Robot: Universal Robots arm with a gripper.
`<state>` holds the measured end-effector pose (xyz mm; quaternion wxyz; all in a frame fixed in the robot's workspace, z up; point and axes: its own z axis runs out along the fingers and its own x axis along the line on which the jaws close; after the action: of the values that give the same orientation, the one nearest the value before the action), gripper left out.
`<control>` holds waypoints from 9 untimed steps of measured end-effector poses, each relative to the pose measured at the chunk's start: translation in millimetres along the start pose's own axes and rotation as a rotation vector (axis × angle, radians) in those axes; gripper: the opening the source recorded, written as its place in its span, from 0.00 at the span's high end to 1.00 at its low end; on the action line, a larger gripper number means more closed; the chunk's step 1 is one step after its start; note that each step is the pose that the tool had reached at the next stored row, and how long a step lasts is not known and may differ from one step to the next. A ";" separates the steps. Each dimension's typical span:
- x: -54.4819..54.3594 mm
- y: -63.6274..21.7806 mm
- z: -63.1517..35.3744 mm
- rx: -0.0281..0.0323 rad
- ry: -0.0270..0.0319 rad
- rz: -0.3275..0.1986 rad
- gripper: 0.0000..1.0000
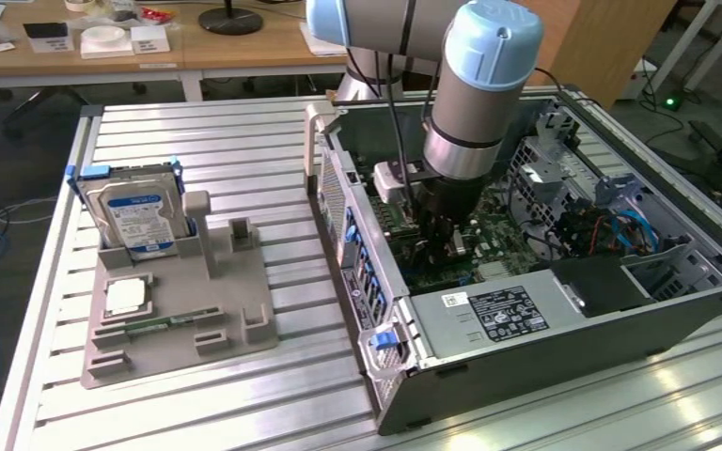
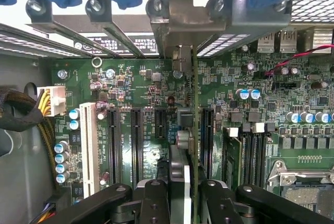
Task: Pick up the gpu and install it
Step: 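Insert the gpu into the slot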
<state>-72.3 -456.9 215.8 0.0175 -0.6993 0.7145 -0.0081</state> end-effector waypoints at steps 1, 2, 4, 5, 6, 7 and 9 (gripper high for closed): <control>0.0 0.0 0.0 0.0000 0.0000 0.000 0.72; -0.1 0.2 0.1 -0.0015 -0.0010 0.000 0.72; -0.2 0.2 0.6 0.0007 -0.0014 0.001 0.71; -0.1 0.1 0.0 0.0001 -0.0001 0.000 0.65; 0.0 0.0 0.1 0.0001 -0.0002 0.000 0.65; 0.0 0.0 0.0 0.0001 -0.0001 0.000 0.65; 0.0 0.0 -1.9 -0.0001 0.0002 0.000 0.65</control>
<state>-72.3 -456.9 217.7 0.0173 -0.6993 0.7145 -0.0081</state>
